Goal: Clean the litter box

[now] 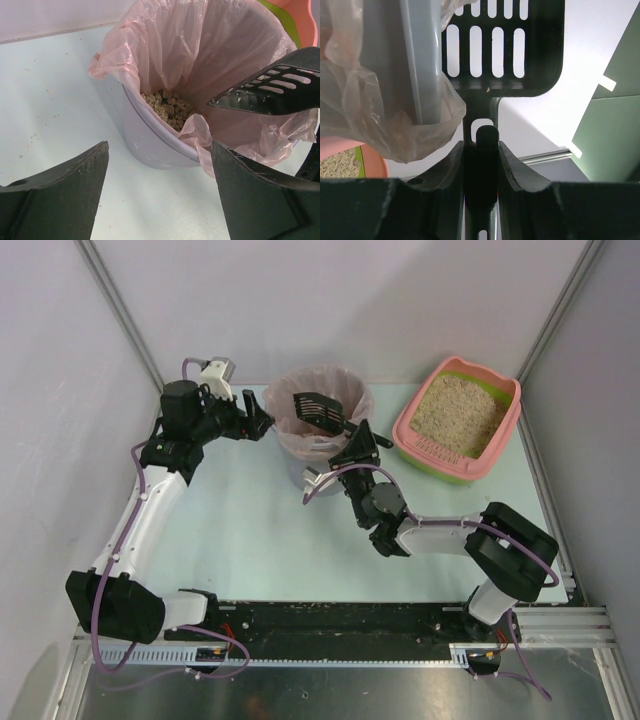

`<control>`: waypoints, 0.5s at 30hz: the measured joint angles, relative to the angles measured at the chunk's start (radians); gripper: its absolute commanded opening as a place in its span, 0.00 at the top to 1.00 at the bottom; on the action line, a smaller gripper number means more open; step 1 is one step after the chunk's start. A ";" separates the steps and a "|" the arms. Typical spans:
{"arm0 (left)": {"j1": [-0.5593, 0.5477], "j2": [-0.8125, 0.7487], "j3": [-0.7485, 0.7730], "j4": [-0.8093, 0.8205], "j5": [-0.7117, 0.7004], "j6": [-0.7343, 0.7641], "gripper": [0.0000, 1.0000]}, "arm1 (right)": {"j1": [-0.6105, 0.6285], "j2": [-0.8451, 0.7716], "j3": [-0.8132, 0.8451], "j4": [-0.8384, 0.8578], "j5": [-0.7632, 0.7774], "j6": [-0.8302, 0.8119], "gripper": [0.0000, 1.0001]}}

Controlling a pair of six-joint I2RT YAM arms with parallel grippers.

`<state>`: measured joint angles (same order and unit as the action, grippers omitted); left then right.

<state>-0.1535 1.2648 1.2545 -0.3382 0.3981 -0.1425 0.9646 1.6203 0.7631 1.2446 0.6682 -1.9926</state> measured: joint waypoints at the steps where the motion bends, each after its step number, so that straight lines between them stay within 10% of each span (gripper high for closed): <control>1: 0.000 0.000 0.000 0.000 0.000 0.000 0.14 | 0.000 0.000 0.000 0.001 -0.001 0.000 1.00; 15: 0.000 0.000 -0.006 0.014 0.008 -0.009 0.14 | -0.043 -0.160 0.033 -0.058 0.048 -0.002 1.00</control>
<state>-0.1535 1.2648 1.2488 -0.3237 0.4057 -0.1513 0.9218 1.4605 0.7963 1.1866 0.7166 -1.9945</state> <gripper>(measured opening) 0.866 0.307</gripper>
